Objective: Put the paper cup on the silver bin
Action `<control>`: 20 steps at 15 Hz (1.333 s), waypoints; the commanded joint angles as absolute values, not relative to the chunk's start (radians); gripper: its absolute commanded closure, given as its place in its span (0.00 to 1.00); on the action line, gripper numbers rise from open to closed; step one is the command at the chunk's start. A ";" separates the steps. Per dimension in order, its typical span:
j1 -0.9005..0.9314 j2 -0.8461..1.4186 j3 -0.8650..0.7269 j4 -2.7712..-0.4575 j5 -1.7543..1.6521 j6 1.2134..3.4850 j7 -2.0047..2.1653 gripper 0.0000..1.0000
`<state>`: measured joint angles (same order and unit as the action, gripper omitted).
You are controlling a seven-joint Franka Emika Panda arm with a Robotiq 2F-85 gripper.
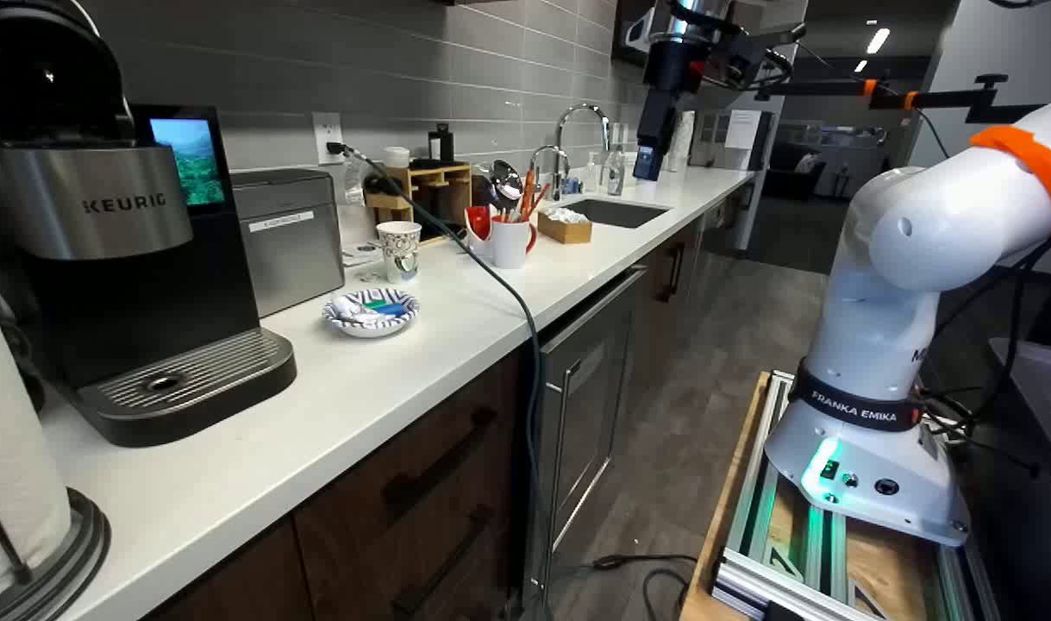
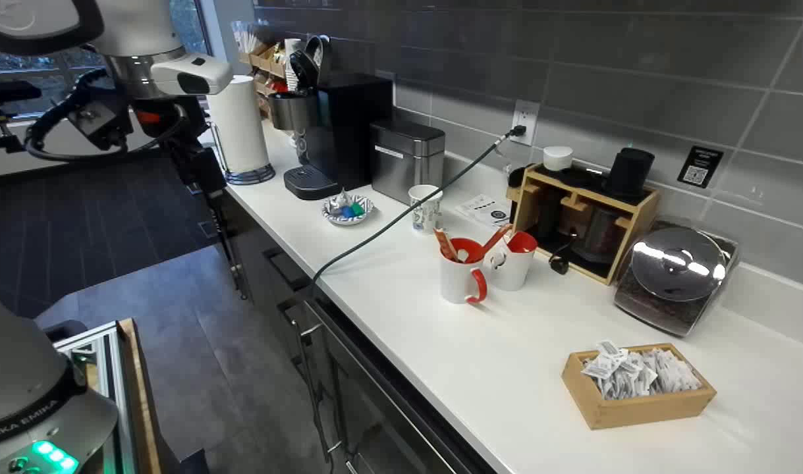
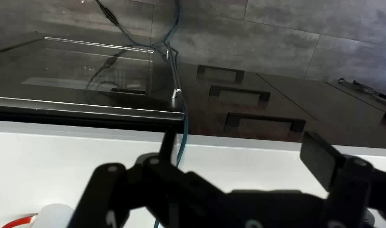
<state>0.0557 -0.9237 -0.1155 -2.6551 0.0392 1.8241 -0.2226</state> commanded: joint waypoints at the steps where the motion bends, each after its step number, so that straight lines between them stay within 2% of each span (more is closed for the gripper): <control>1: 0.050 -0.922 -0.111 -2.653 0.043 1.822 -0.226 0.00; 10: 0.050 -0.922 -0.111 -2.653 0.043 1.822 -0.226 0.00; 16: 0.153 -0.653 -0.102 -2.554 0.190 2.205 -0.225 0.00; 20: 0.203 -0.427 -0.100 -2.400 0.273 2.325 -0.218 0.00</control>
